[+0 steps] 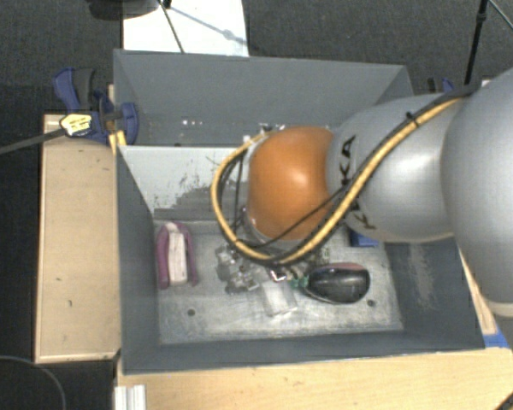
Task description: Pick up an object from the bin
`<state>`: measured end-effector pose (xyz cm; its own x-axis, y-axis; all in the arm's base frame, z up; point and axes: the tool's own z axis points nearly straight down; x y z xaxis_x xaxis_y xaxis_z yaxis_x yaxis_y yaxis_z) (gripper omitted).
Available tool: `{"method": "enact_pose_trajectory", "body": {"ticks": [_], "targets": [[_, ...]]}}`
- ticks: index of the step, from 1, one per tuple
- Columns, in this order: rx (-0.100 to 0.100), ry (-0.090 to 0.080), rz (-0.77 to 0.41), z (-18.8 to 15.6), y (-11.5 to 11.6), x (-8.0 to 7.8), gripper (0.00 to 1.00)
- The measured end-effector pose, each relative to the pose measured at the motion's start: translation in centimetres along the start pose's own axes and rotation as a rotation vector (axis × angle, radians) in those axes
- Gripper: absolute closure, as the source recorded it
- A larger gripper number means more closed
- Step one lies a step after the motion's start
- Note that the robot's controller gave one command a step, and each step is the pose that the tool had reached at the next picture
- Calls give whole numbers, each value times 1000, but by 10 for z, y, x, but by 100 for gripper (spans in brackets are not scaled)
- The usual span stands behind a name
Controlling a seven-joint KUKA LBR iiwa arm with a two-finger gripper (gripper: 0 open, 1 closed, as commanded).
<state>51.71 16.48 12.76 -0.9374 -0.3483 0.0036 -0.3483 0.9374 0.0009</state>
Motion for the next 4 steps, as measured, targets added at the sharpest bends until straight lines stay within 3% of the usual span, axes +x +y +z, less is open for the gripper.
{"method": "enact_pose_trajectory", "body": {"ticks": [1,2,3,4], "targets": [[0,-5,5,-2,0,-1,0],[4,-4,-101,32,-117,75,0],[5,-7,-100,49,-178,49,0],[0,-5,-102,48,-173,49,100]]}}
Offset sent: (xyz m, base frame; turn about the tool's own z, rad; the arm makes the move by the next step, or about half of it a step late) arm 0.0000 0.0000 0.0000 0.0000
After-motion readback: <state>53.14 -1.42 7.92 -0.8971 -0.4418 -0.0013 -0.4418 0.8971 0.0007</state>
